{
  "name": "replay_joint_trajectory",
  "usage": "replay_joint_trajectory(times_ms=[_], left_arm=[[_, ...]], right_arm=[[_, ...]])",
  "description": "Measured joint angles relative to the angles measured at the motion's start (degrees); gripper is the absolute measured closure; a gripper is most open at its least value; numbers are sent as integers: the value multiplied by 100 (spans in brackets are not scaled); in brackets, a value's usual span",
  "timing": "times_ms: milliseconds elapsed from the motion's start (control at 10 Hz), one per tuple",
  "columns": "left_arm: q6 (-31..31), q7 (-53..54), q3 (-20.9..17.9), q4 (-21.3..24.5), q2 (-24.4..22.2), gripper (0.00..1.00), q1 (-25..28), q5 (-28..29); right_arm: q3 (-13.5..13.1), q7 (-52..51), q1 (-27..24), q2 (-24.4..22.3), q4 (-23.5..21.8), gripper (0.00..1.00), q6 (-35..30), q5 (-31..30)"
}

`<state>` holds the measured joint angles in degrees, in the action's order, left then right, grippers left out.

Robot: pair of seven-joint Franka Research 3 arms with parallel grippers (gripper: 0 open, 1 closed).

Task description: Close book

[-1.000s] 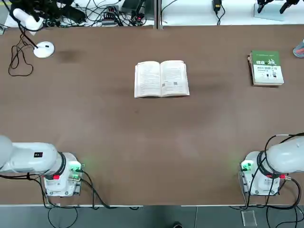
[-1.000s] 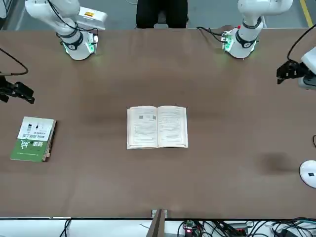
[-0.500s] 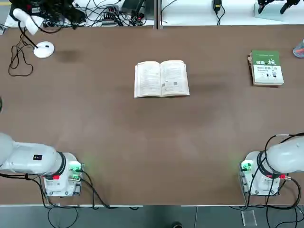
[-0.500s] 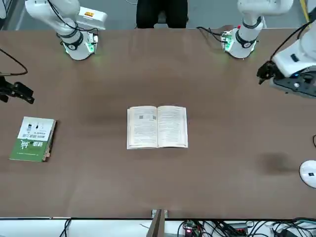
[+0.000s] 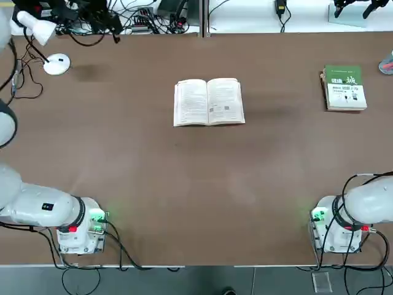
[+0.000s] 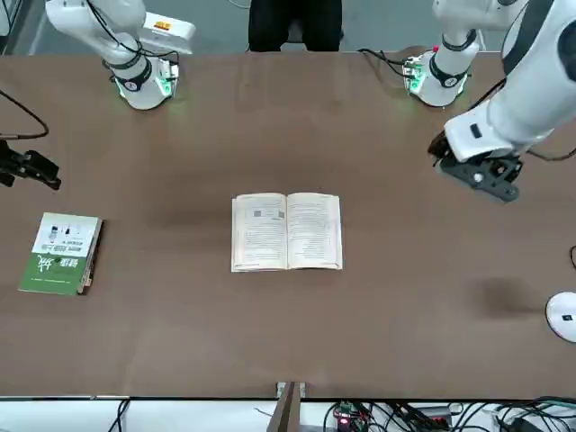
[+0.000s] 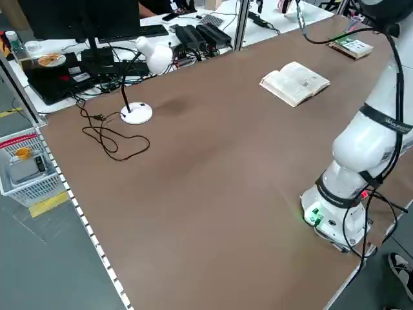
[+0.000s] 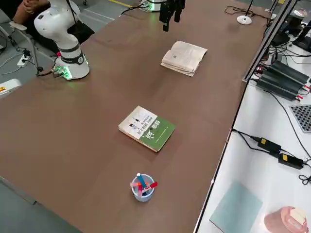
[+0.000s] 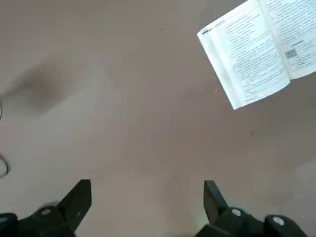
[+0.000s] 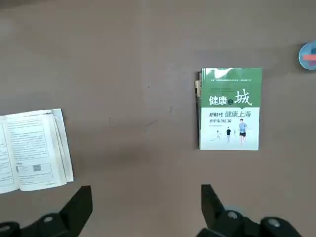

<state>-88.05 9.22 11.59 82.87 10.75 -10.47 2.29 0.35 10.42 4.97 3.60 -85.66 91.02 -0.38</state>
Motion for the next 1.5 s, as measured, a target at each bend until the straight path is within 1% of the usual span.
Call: replay_joint_trajectory(times_ms=[300,500,600,700,900,1000,1100,1200,1300,1400,1500], left_arm=[[-401,86,20,-96,337,0,-213,0],[-505,92,27,-129,459,0,-370,0],[-546,94,30,-135,509,0,-437,0],[-606,102,37,-136,563,0,-496,0],[-809,112,49,-138,694,0,-665,0],[-910,112,52,-140,770,0,-778,0],[-994,113,56,-140,863,0,-892,0],[-1086,112,58,-139,974,0,-980,0],[-1209,112,58,-139,1101,0,-1039,0],[-1331,114,64,-140,1228,0,-1065,0],[-1455,118,82,-142,1350,0,-1082,0]], right_arm=[[3,0,0,0,-3,4,1,0],[-1,1,-1,0,-3,17,1,0],[-7,1,-5,0,-3,17,3,0],[-13,1,-11,0,-3,24,6,0],[-22,1,-31,0,-3,45,9,0],[-22,1,-42,0,-3,54,9,0],[-22,1,-51,0,-3,67,10,0],[-22,1,-60,0,-3,73,10,0],[-22,1,-68,0,-3,73,10,0],[-22,1,-75,0,-3,78,10,0],[-22,1,-81,0,-3,79,11,0]])
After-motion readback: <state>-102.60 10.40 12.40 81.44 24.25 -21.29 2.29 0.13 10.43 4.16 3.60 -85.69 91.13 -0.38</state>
